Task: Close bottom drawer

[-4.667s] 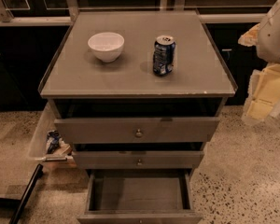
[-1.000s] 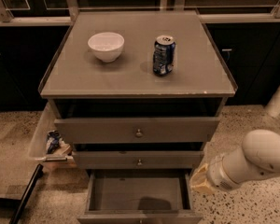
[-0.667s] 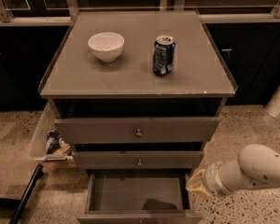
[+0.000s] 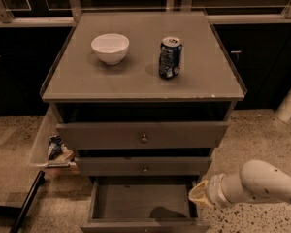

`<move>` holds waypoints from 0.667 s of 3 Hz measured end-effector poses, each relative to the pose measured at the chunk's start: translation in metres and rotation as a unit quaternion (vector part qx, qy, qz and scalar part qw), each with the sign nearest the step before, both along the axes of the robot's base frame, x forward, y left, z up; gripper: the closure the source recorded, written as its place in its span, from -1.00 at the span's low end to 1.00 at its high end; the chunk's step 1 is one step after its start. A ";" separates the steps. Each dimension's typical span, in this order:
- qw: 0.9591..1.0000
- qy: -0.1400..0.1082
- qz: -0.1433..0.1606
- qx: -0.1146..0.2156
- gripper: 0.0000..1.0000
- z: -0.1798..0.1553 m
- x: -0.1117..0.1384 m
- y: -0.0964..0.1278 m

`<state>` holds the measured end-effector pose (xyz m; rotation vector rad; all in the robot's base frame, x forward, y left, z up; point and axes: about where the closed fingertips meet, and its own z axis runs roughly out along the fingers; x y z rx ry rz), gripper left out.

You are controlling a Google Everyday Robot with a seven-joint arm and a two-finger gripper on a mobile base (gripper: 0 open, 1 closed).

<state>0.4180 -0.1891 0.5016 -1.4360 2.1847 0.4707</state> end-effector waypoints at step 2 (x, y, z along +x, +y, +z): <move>1.000 0.021 -0.019 -0.002 1.00 -0.117 -0.015 0.002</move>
Offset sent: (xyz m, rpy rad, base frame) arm -0.0158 -0.0026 -0.1801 -0.0164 0.0352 -0.0571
